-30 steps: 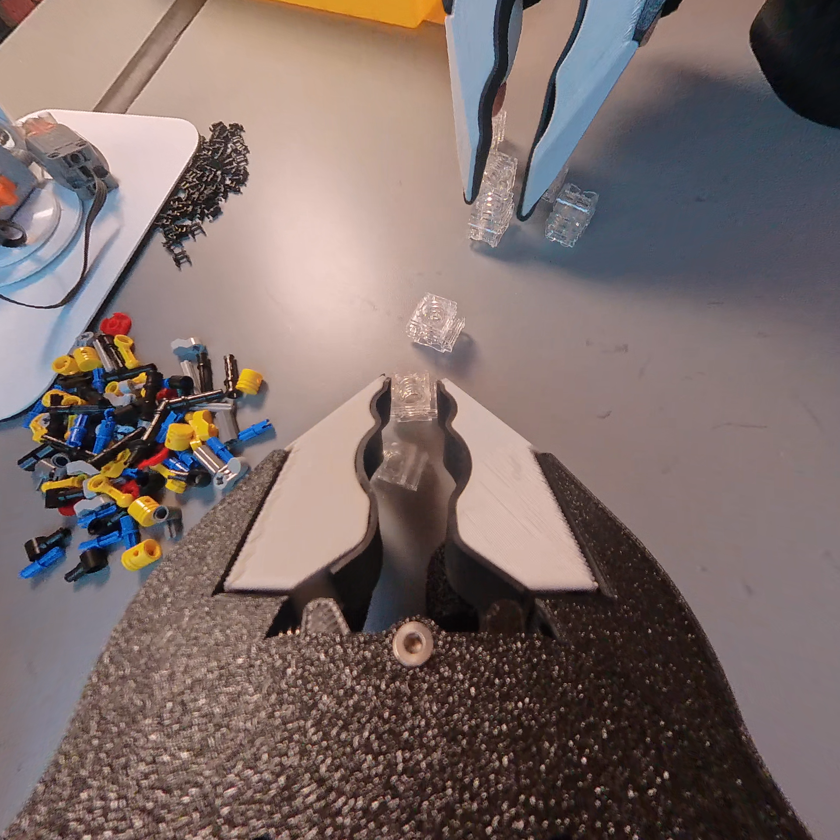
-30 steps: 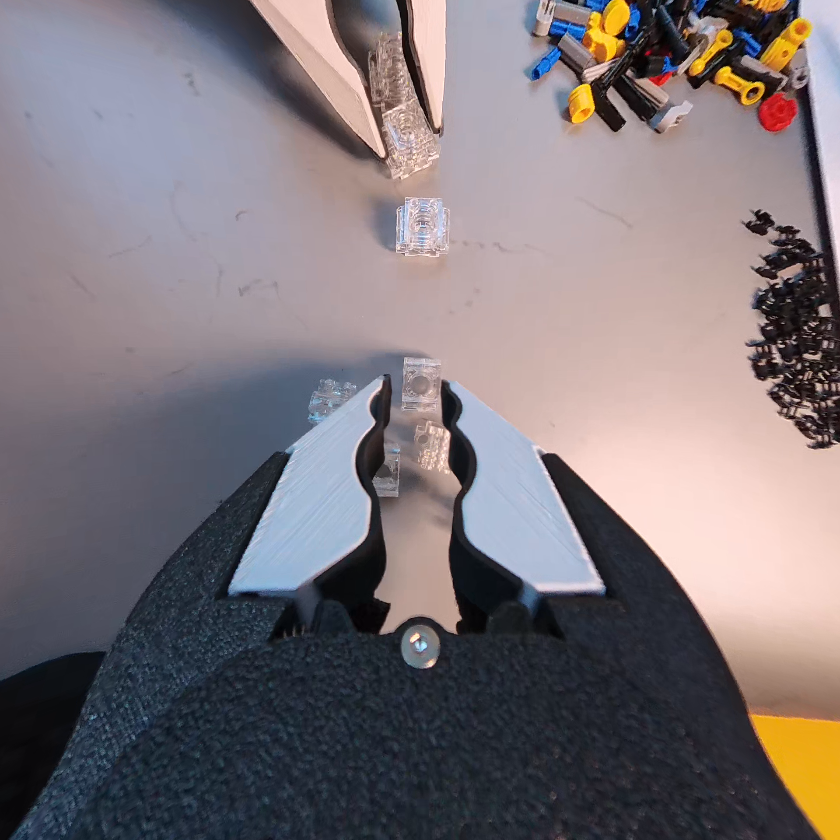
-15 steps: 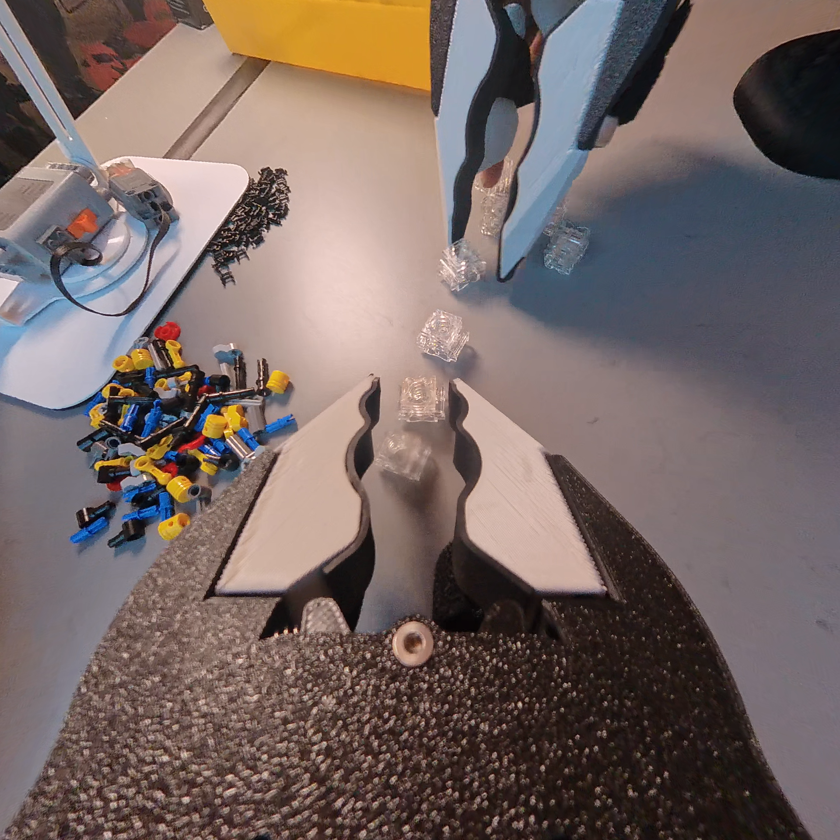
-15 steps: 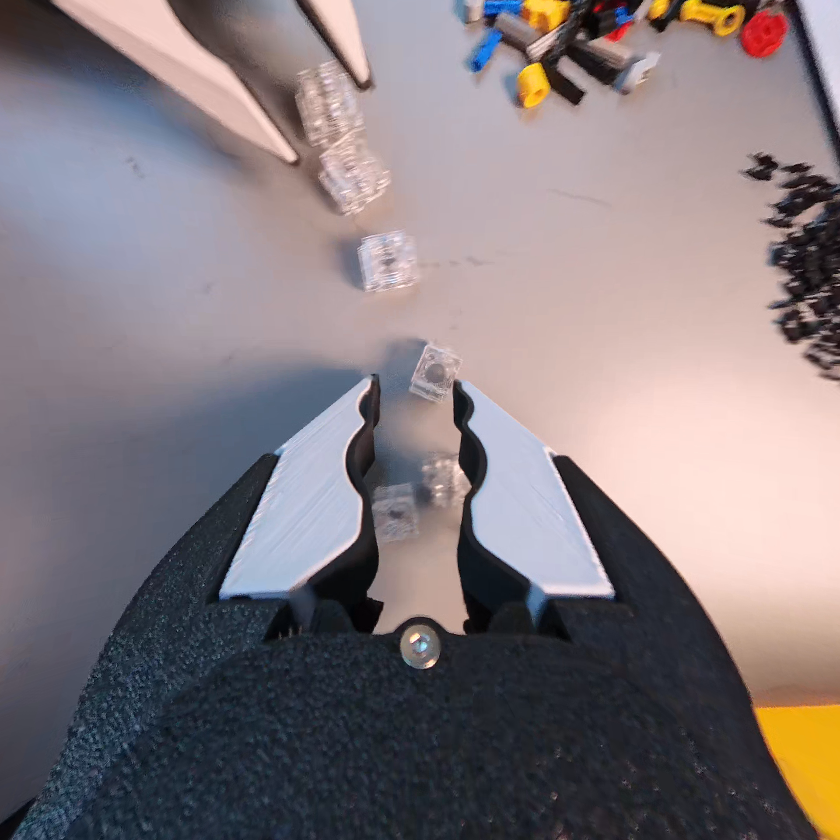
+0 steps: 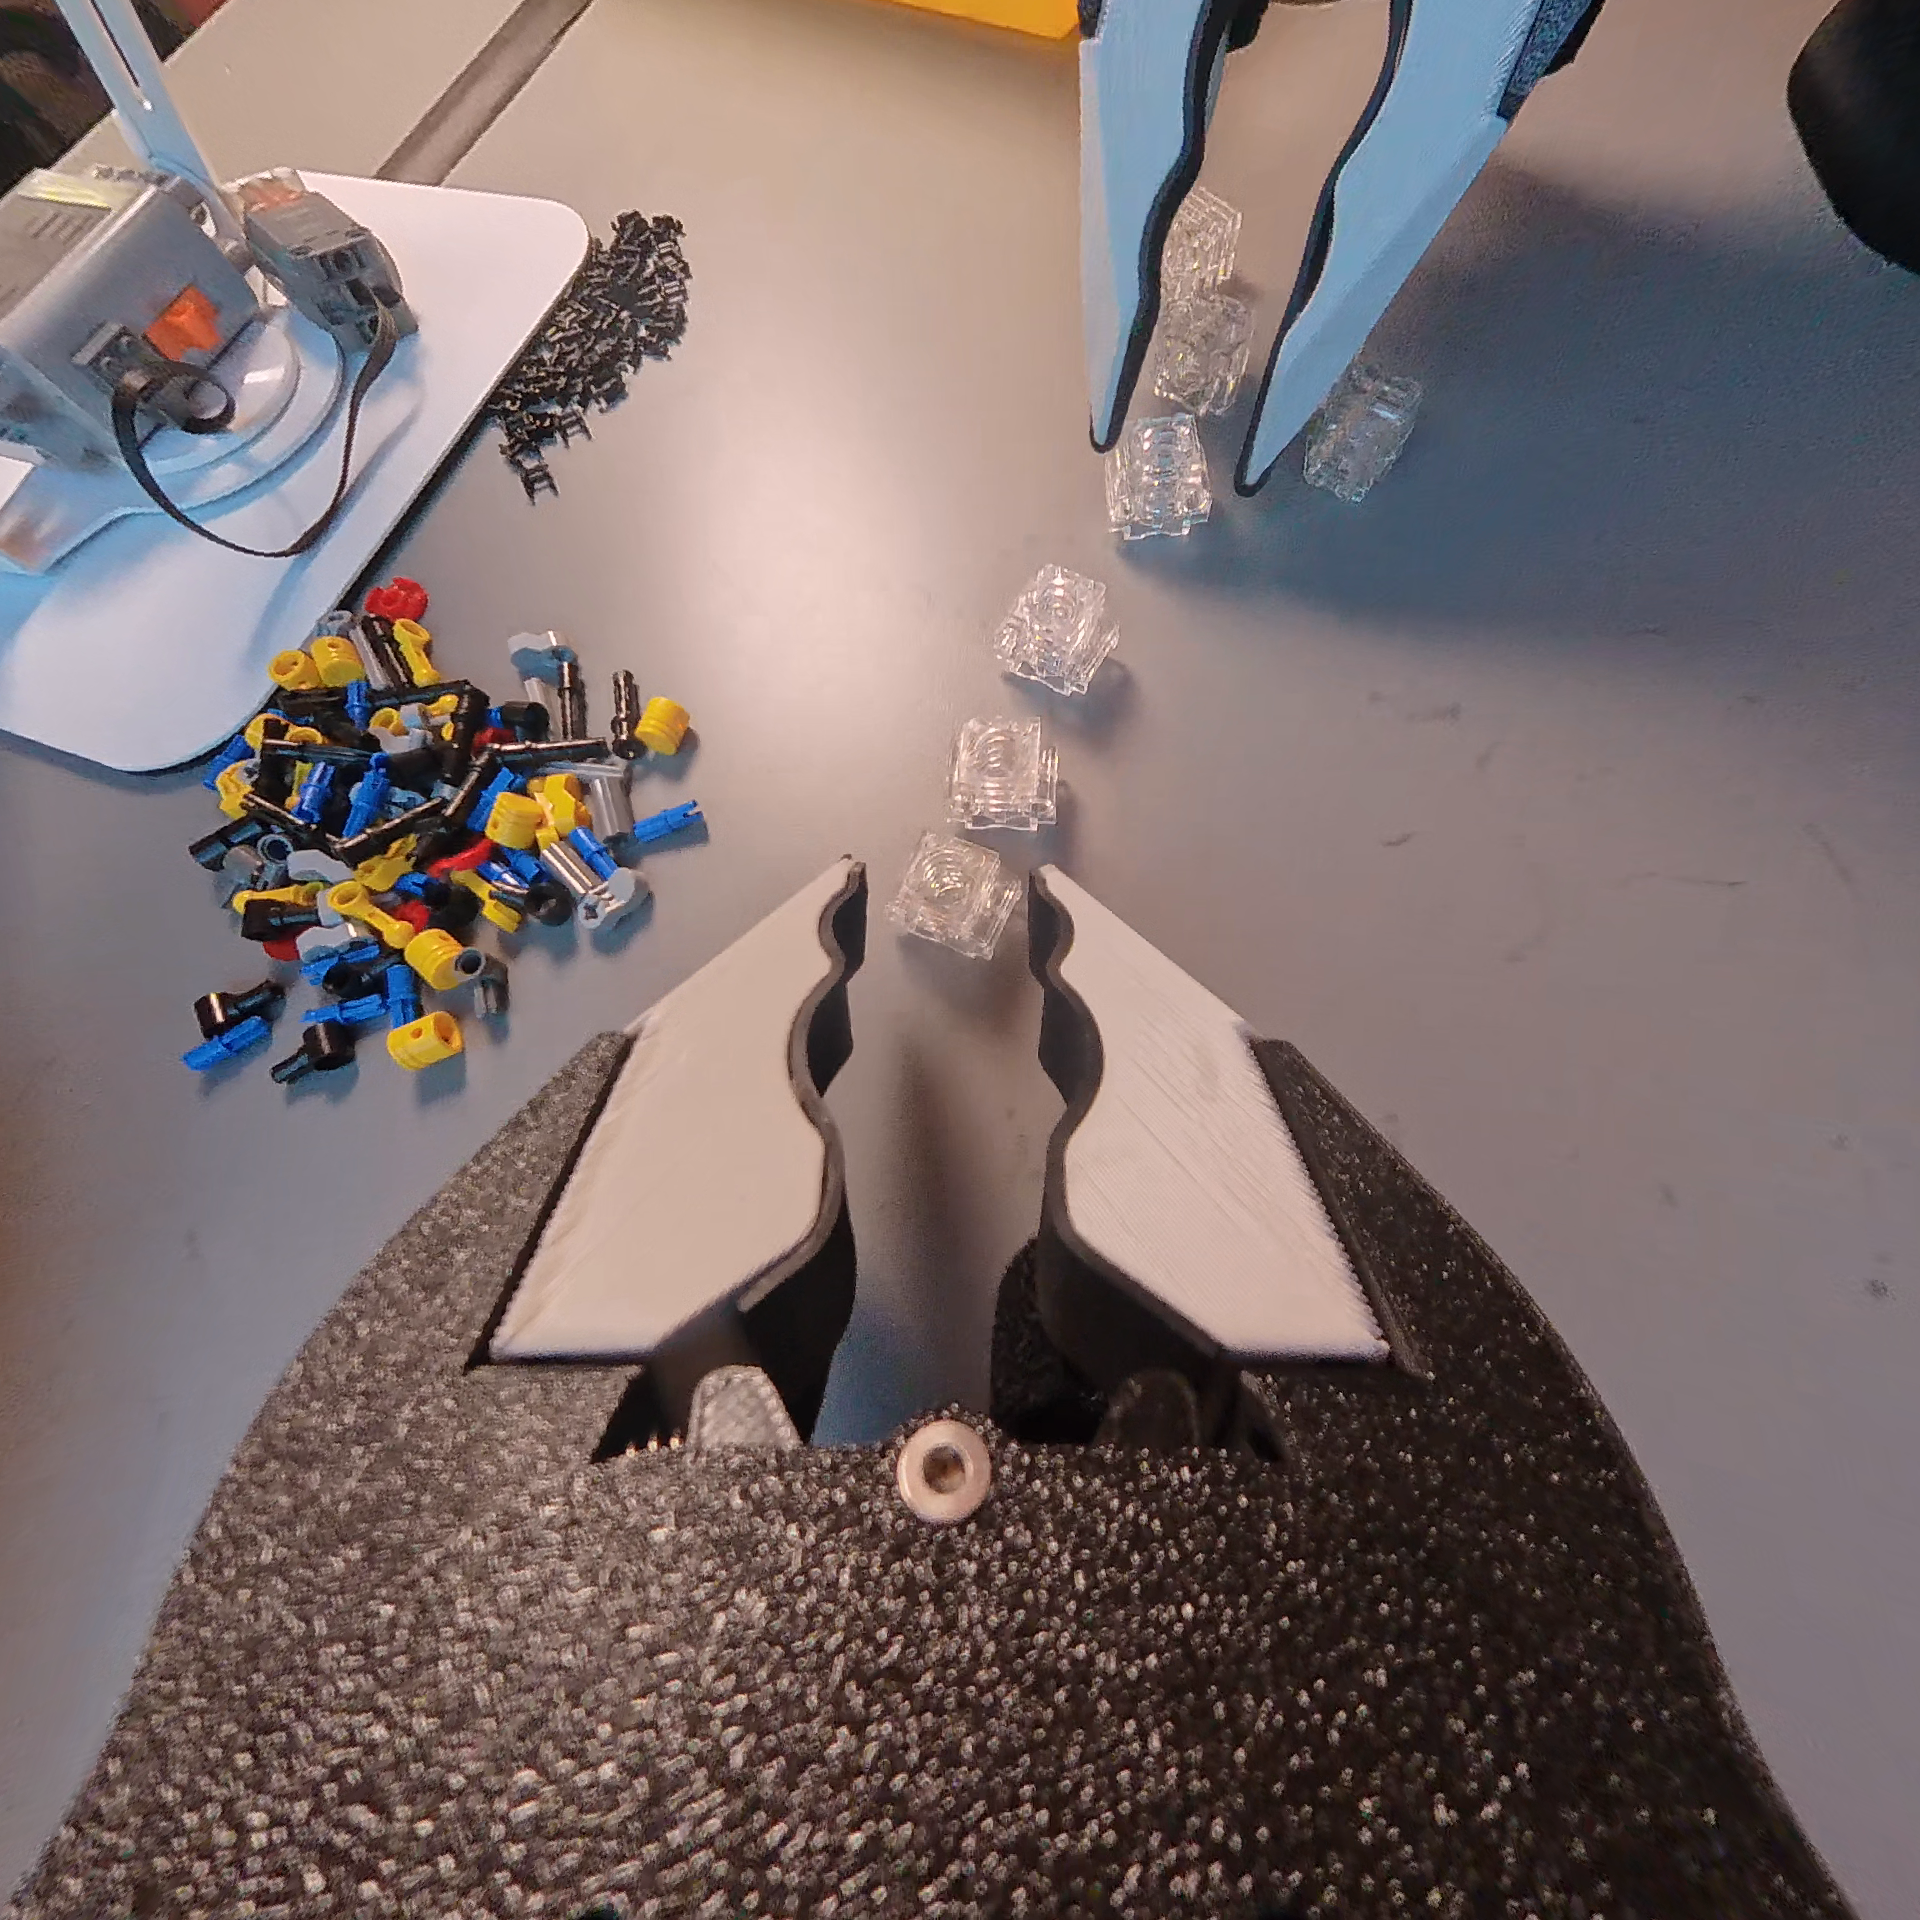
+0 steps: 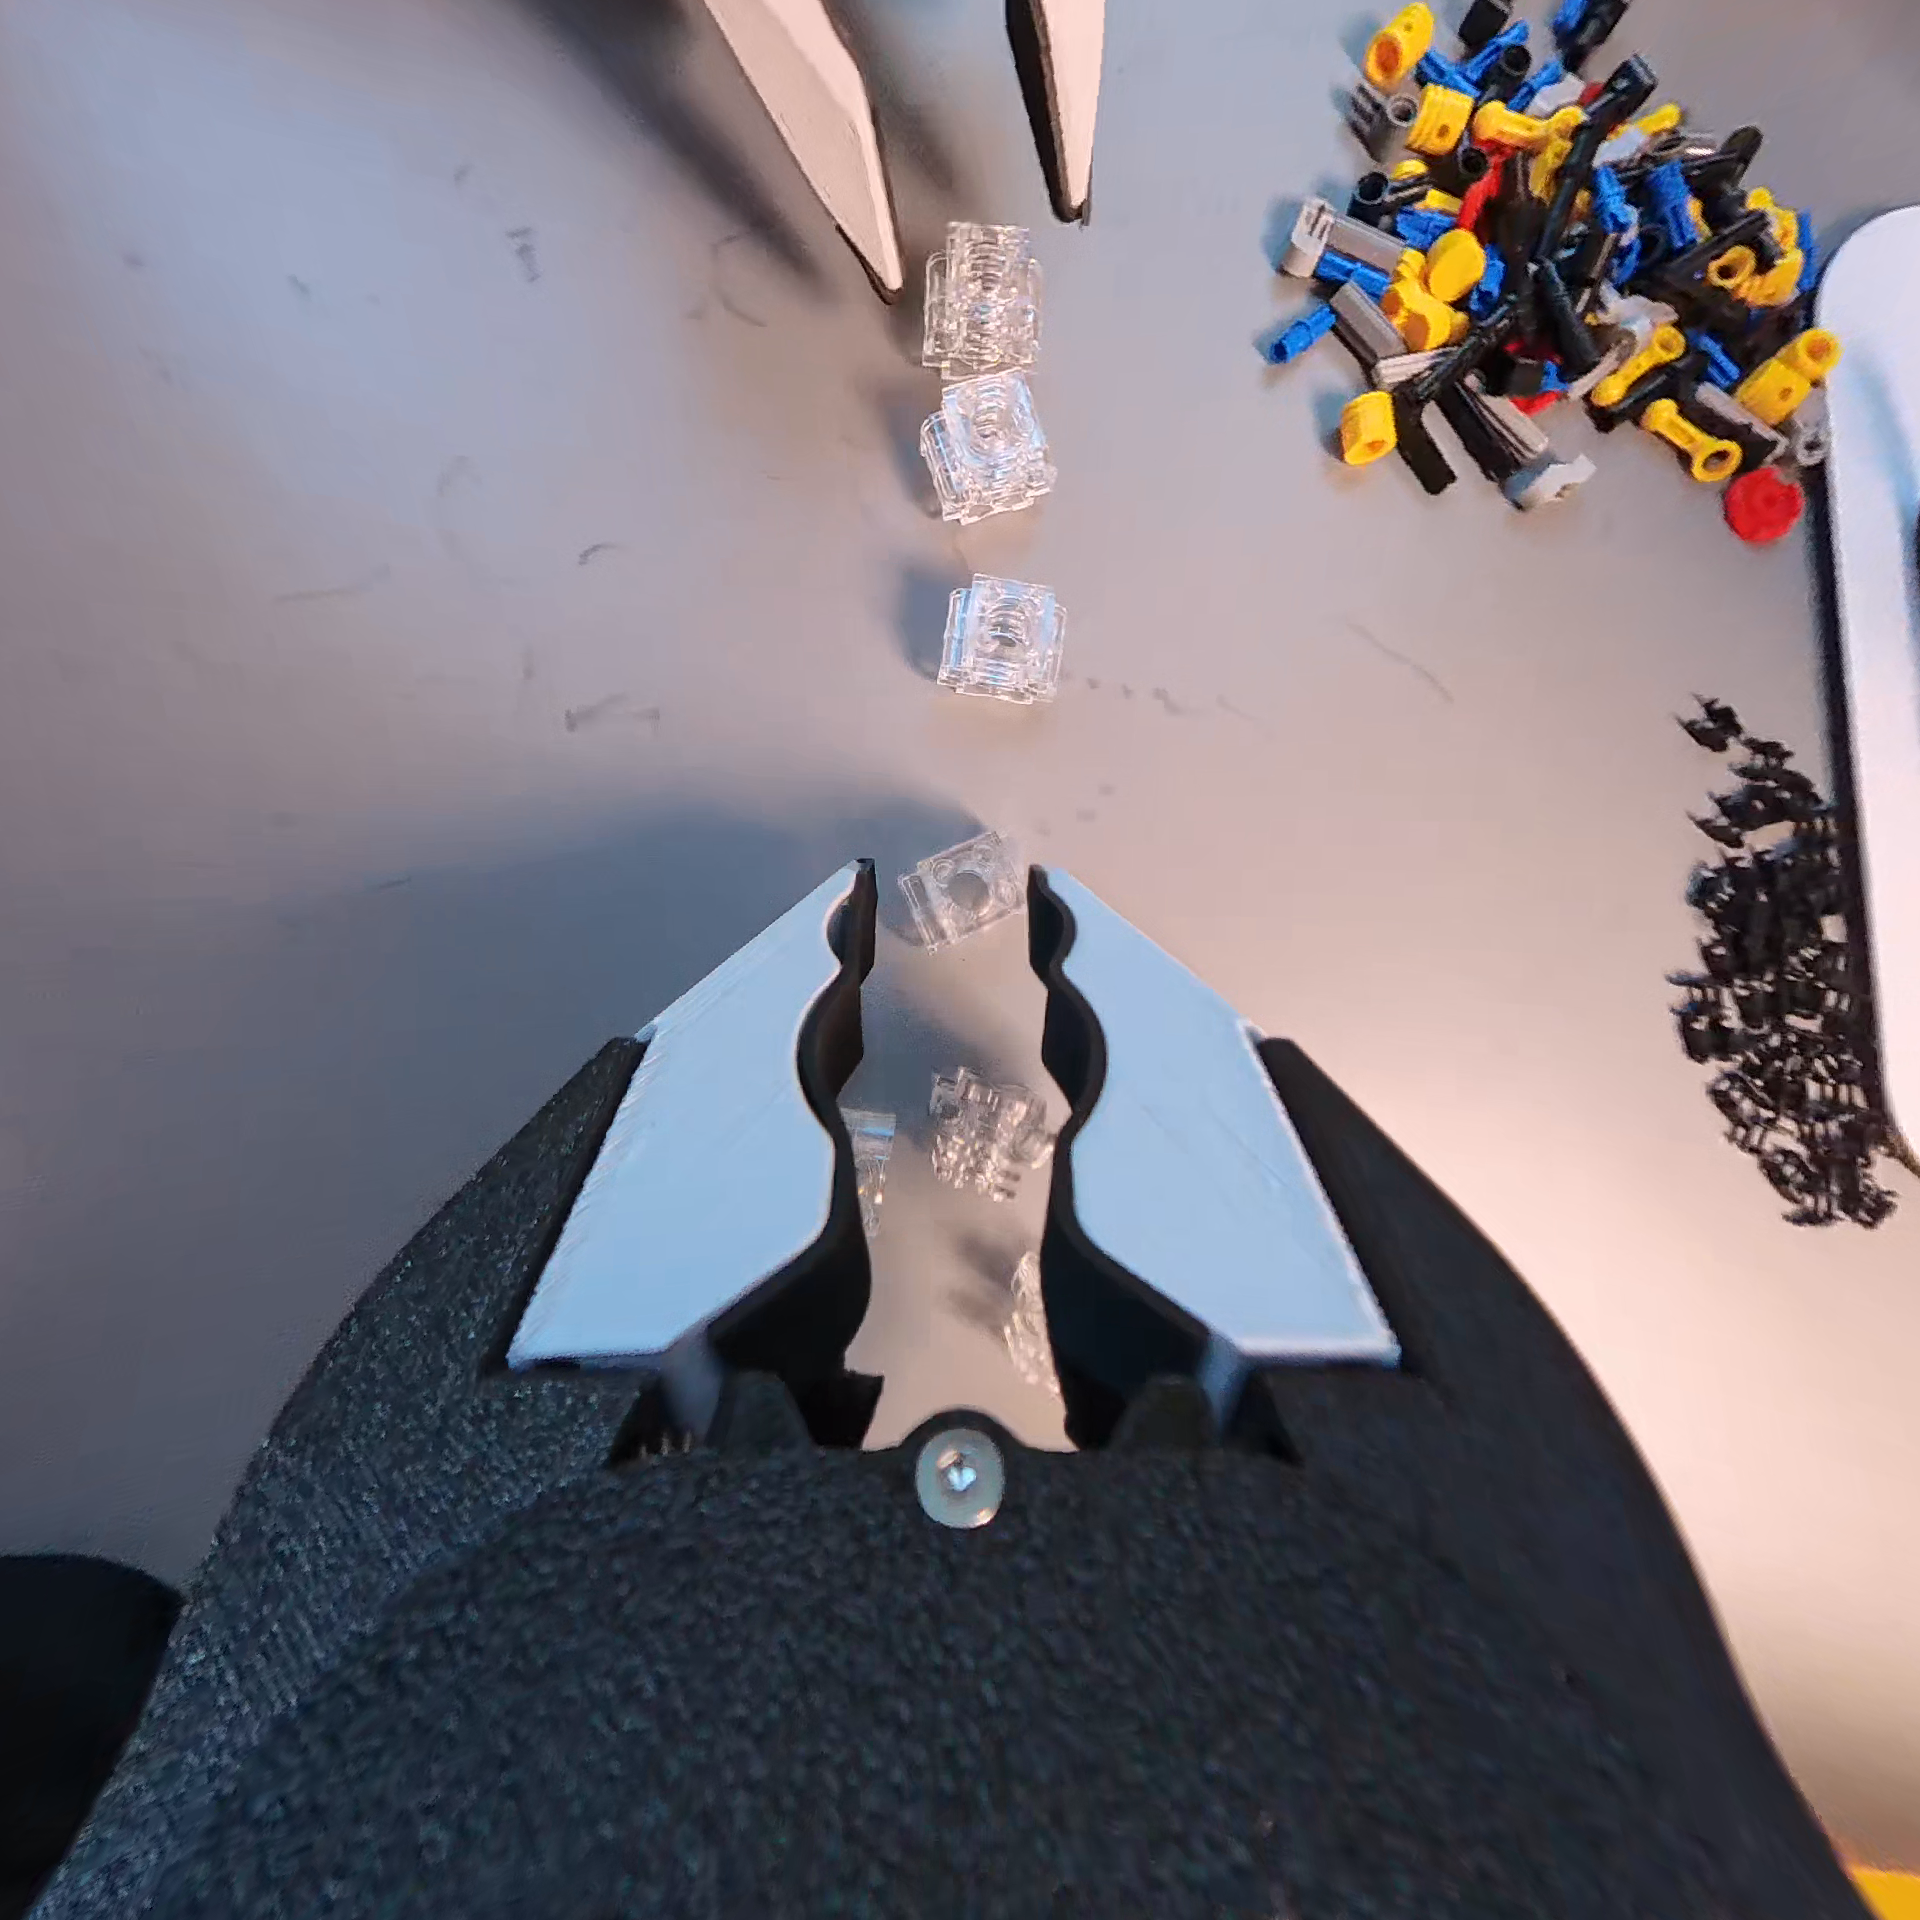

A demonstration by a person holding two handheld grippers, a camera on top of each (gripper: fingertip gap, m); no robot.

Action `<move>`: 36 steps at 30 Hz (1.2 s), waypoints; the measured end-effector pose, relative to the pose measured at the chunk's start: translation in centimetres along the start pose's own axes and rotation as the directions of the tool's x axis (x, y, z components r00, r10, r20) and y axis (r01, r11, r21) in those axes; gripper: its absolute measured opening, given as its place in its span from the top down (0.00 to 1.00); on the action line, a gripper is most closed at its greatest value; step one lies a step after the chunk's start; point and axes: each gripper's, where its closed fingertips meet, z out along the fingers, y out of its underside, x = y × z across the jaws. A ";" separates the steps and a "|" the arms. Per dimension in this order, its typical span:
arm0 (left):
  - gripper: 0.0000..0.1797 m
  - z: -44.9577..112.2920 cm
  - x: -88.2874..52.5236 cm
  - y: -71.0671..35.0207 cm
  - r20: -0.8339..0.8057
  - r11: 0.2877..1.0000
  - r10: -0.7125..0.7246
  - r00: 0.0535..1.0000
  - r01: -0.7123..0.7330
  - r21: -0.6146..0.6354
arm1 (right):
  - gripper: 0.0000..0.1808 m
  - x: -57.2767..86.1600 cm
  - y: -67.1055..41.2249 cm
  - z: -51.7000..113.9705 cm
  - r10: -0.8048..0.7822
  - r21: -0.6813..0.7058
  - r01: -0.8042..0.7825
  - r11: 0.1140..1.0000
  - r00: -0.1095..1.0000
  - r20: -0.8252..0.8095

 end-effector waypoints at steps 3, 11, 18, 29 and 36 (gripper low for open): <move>0.84 0.0 -0.1 0.4 -0.009 1.000 -0.011 1.000 0.011 -0.010 | 0.88 0.3 -0.1 0.3 0.016 -0.009 -0.016 1.000 1.000 -0.008; 0.88 0.8 -0.4 0.6 -0.029 1.000 -0.006 1.000 0.005 -0.018 | 0.86 2.0 -1.2 0.7 0.108 0.019 -0.107 0.994 0.991 -0.083; 0.85 -0.2 -0.9 0.3 -0.006 1.000 -0.002 1.000 0.002 0.007 | 0.83 2.3 2.3 -5.0 0.164 0.038 -0.162 0.986 0.983 -0.077; 0.85 -0.9 -0.6 -0.9 0.028 0.998 0.001 1.000 -0.002 0.058 | 0.85 1.0 3.5 -3.1 0.221 -0.052 -0.223 0.973 0.974 -0.046; 0.85 -1.5 1.8 -4.0 -0.048 0.983 -0.026 0.999 0.034 0.183 | 0.84 0.4 4.3 -3.6 0.274 -0.108 -0.274 0.956 0.962 -0.017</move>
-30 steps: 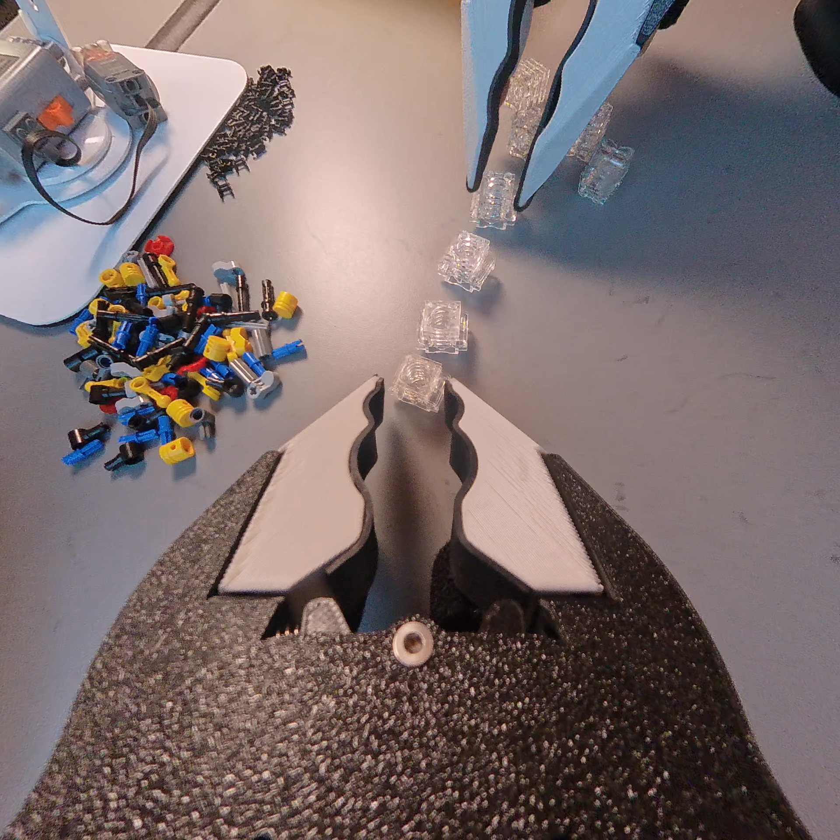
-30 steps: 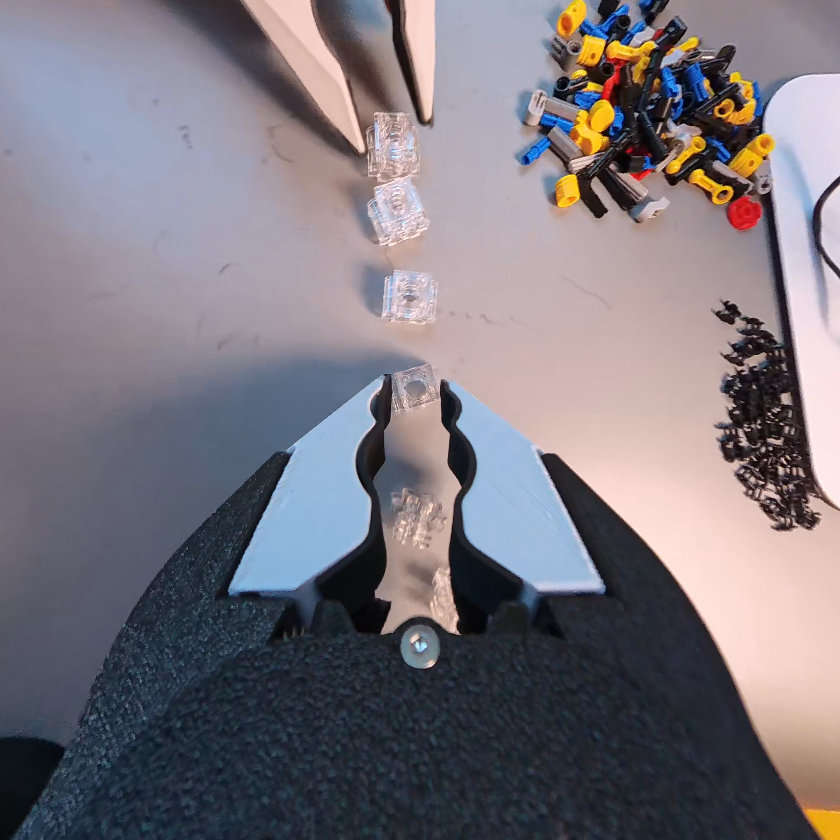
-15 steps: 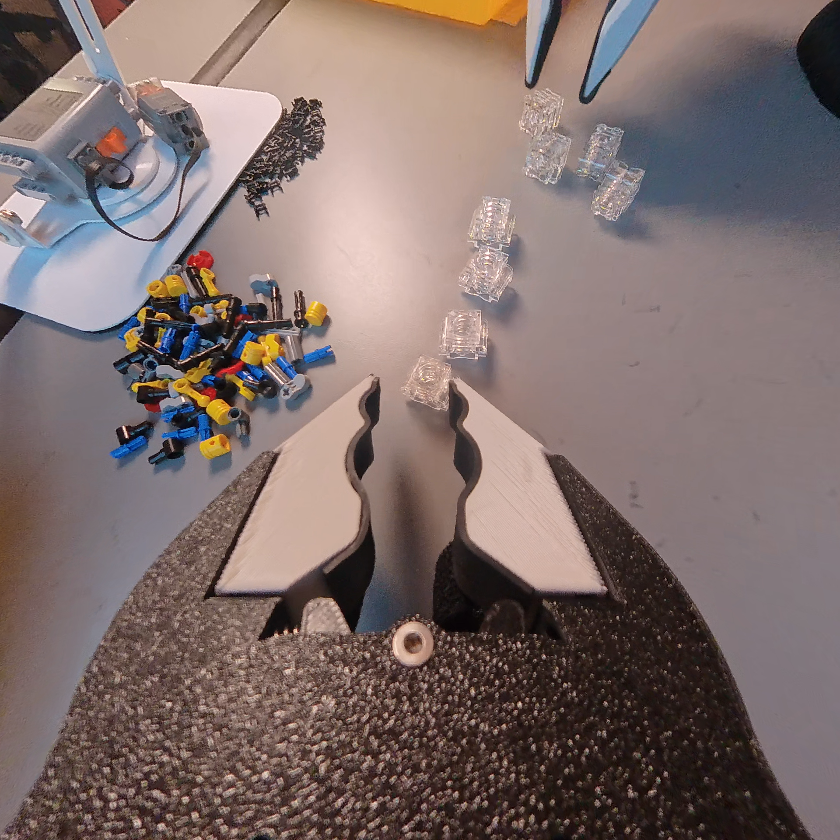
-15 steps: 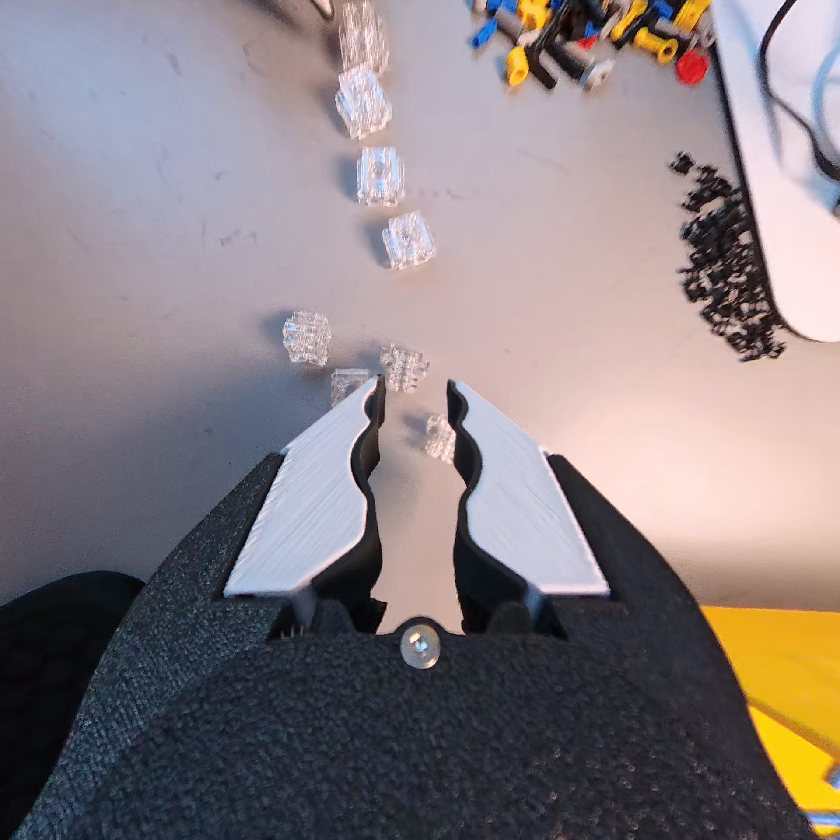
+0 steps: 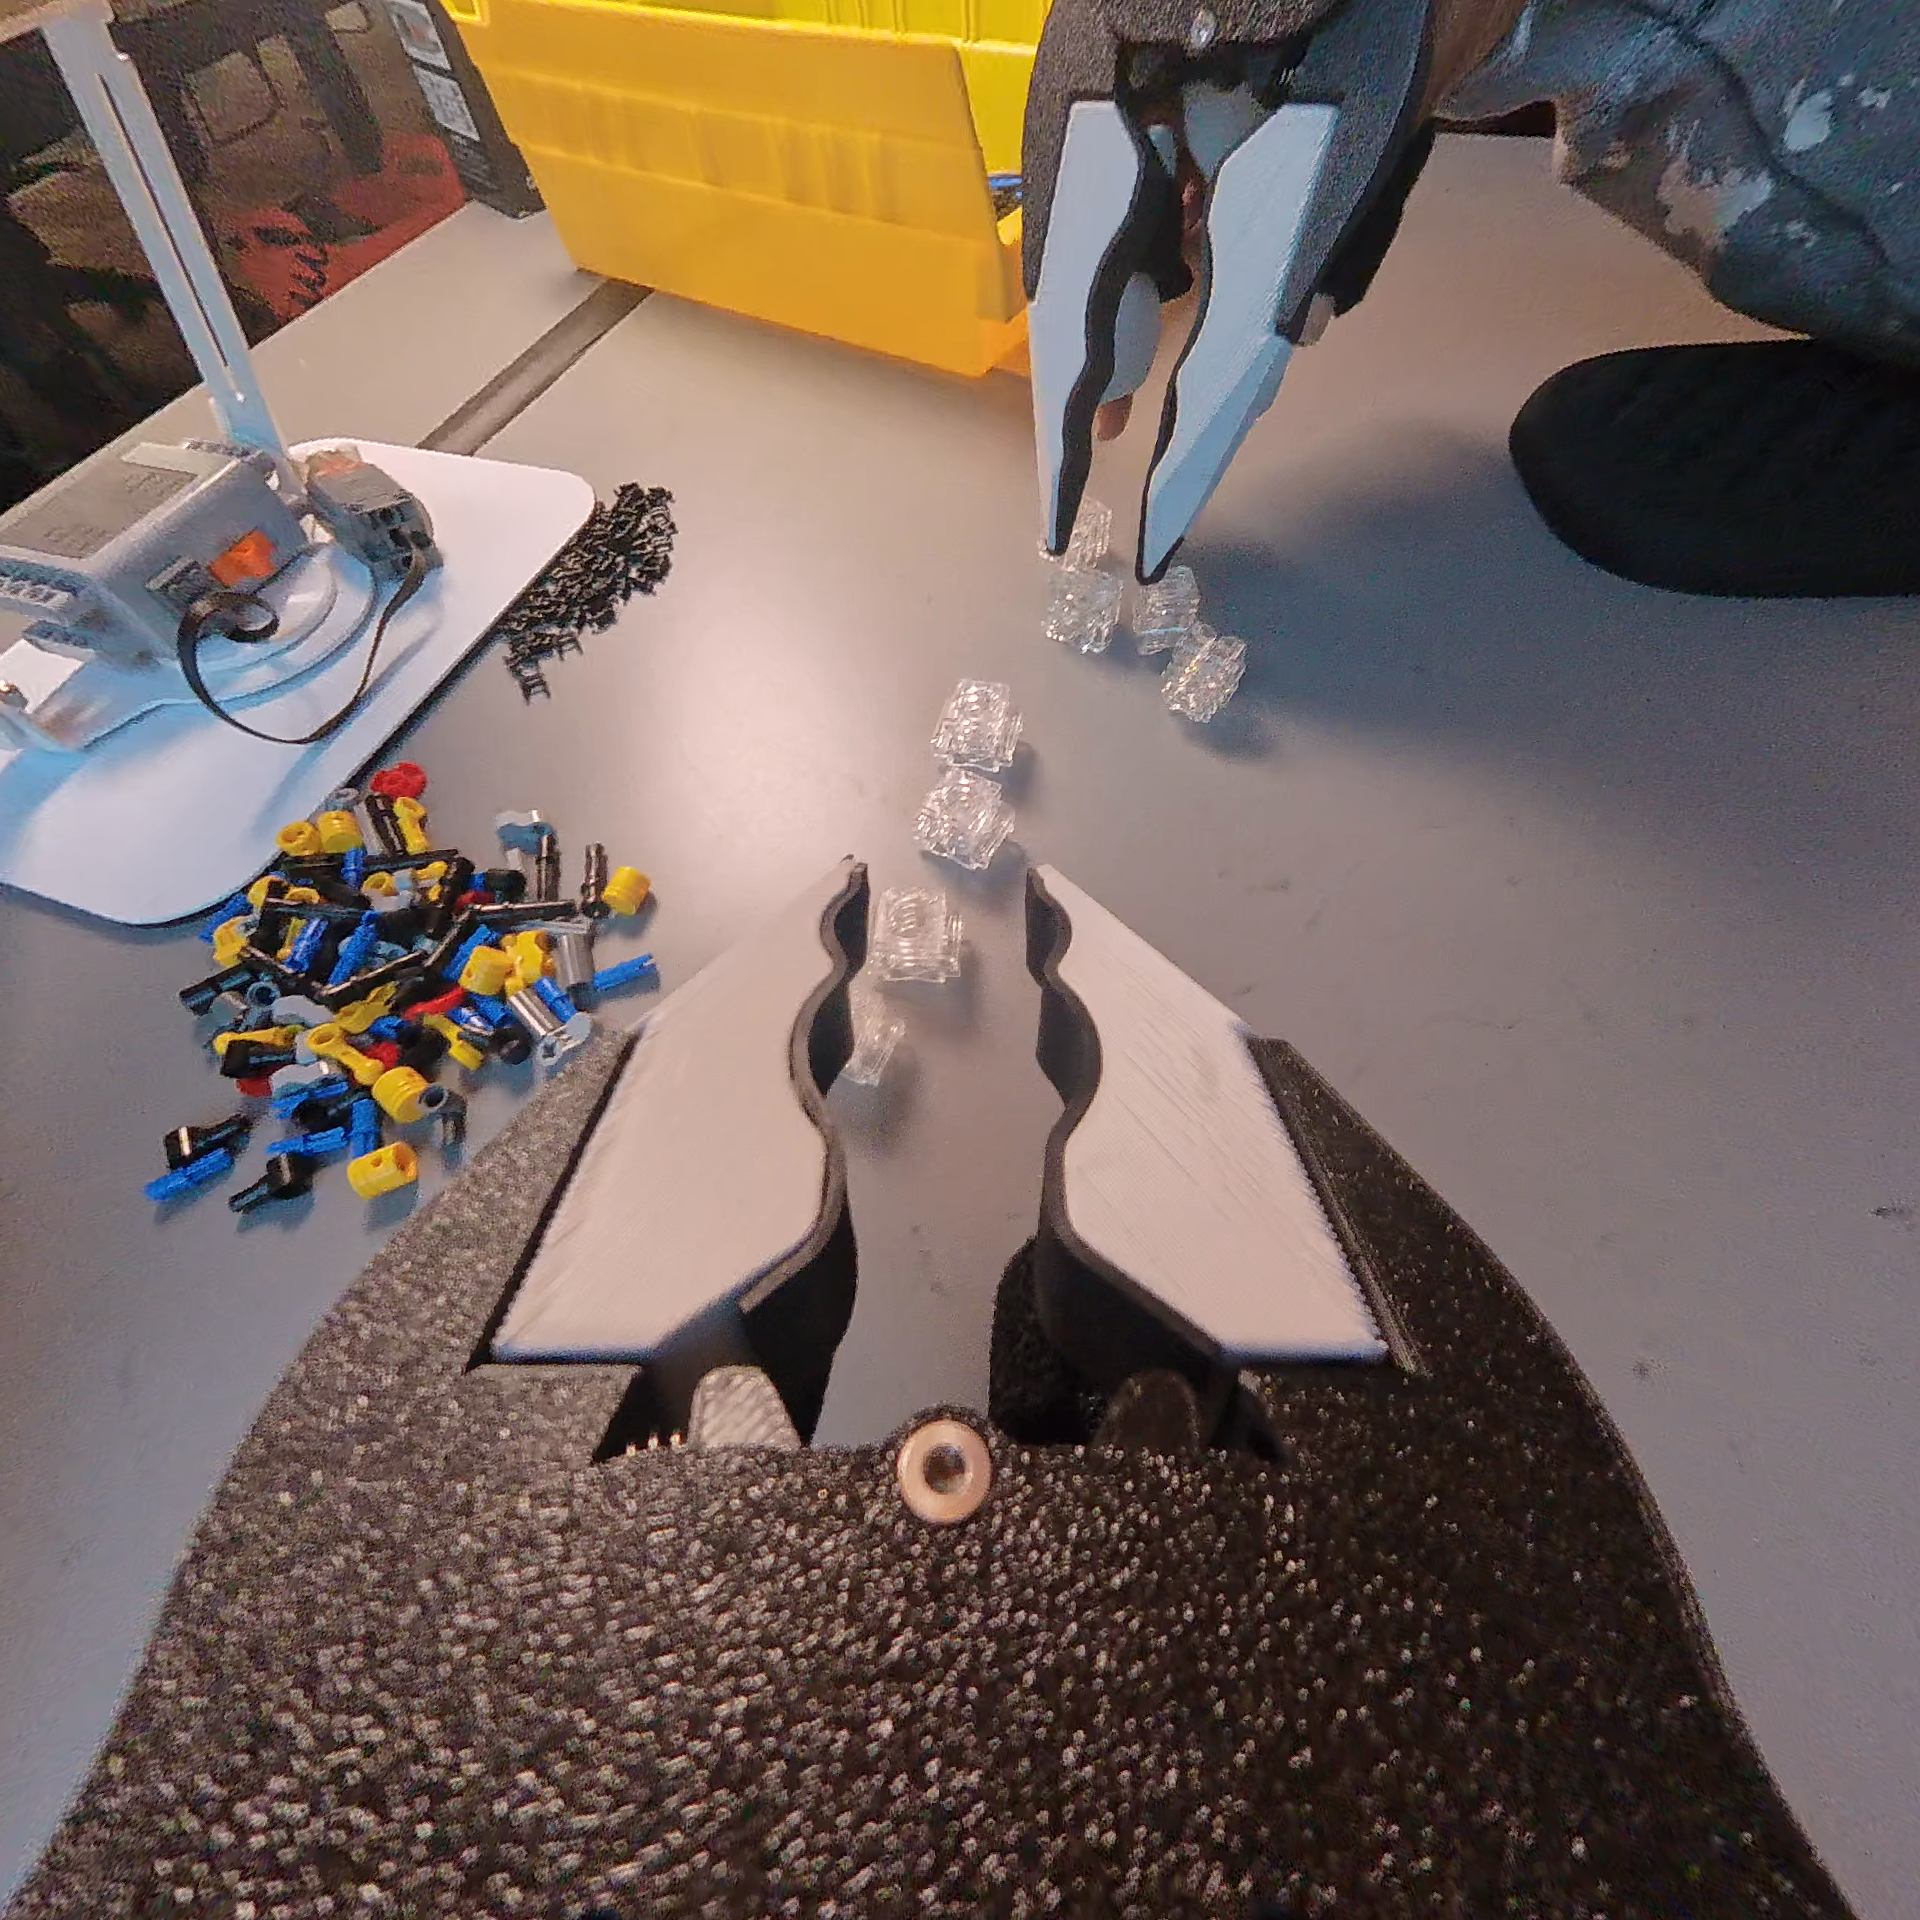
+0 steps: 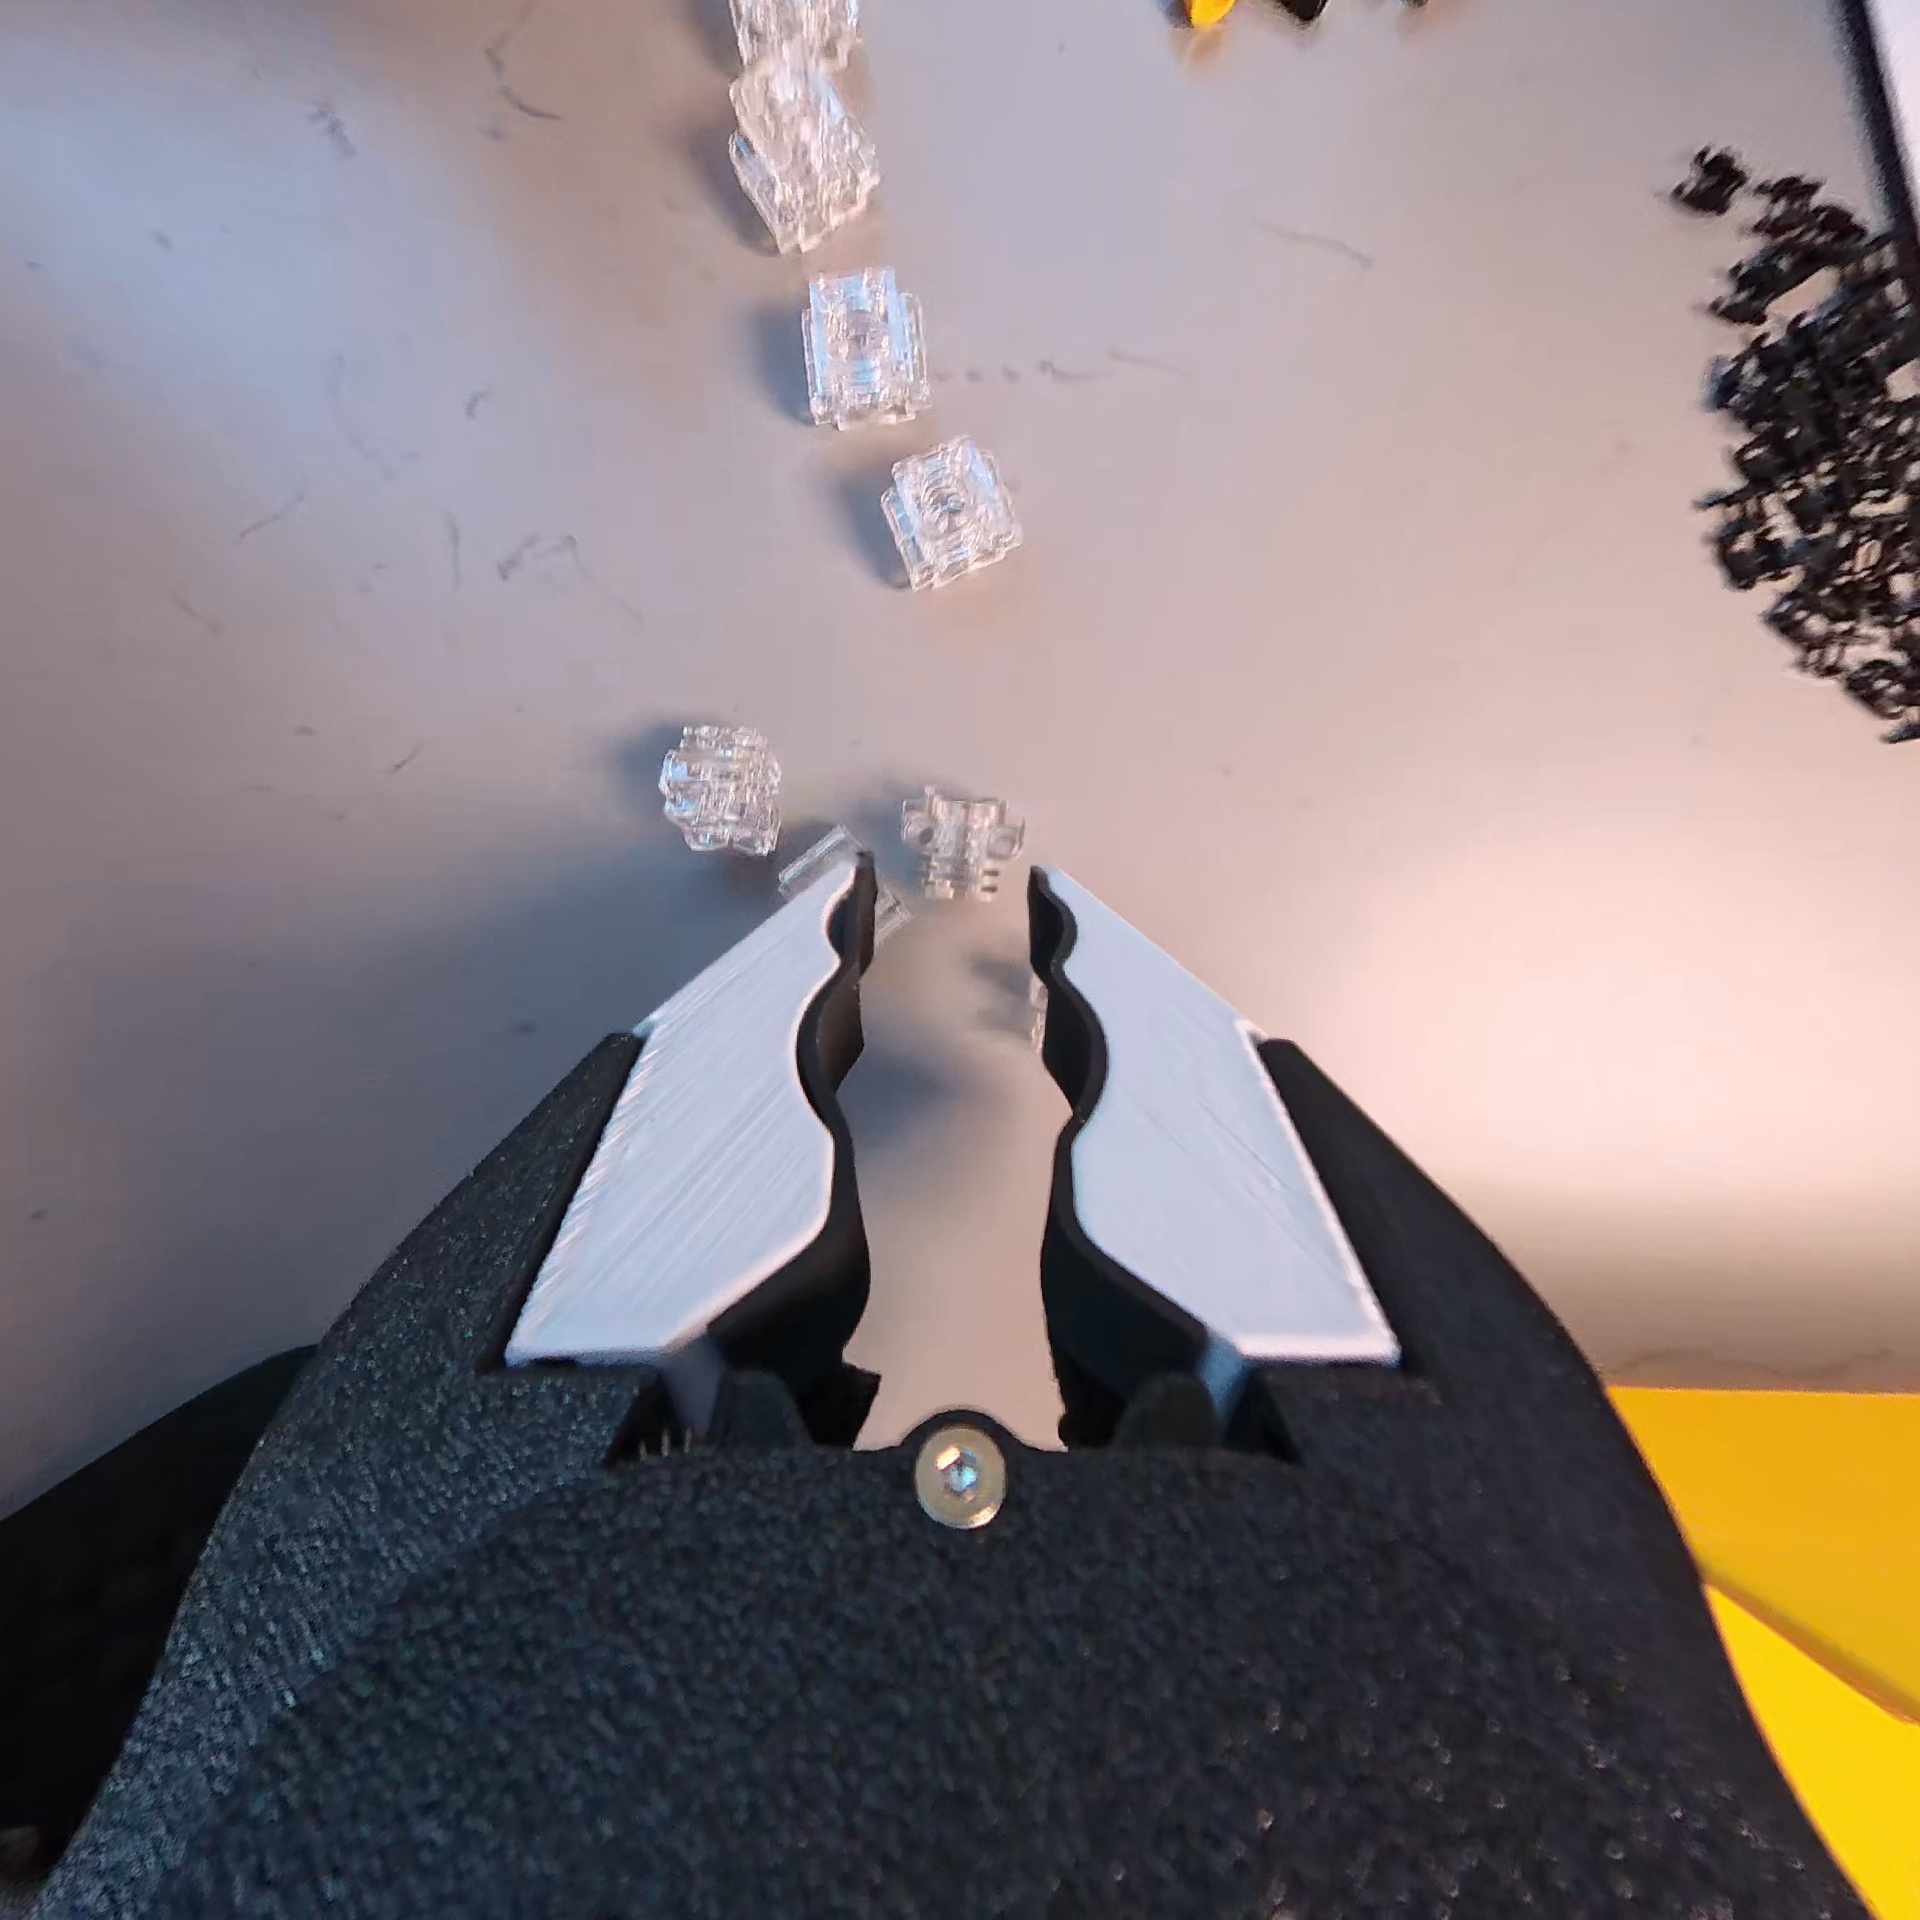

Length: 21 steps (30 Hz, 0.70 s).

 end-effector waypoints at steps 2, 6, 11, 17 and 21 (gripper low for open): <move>0.85 0.2 0.6 -0.3 -0.016 1.000 0.002 1.000 -0.002 0.007 | 0.84 -0.5 0.0 0.1 0.003 0.002 -0.003 1.000 1.000 0.026; 0.85 0.6 1.2 -0.1 -0.029 1.000 0.011 1.000 -0.011 -0.003 | 0.77 -2.0 0.2 0.0 -0.022 0.003 0.022 1.000 0.996 0.083; 0.85 0.8 1.4 -0.1 -0.036 1.000 0.009 0.999 -0.009 -0.003 | 0.79 -0.5 0.4 0.5 0.068 0.000 -0.068 0.998 0.998 0.012; 0.85 1.2 2.1 -0.8 -0.056 0.998 -0.055 0.997 0.056 0.023 | 0.91 -0.3 -0.8 1.0 0.067 0.075 -0.061 0.995 0.994 -0.087; 0.85 2.0 3.0 -2.4 -0.151 0.949 -0.288 0.946 0.303 0.084 | 0.91 -2.3 -3.7 -0.9 -0.150 0.151 0.167 0.974 0.982 -0.118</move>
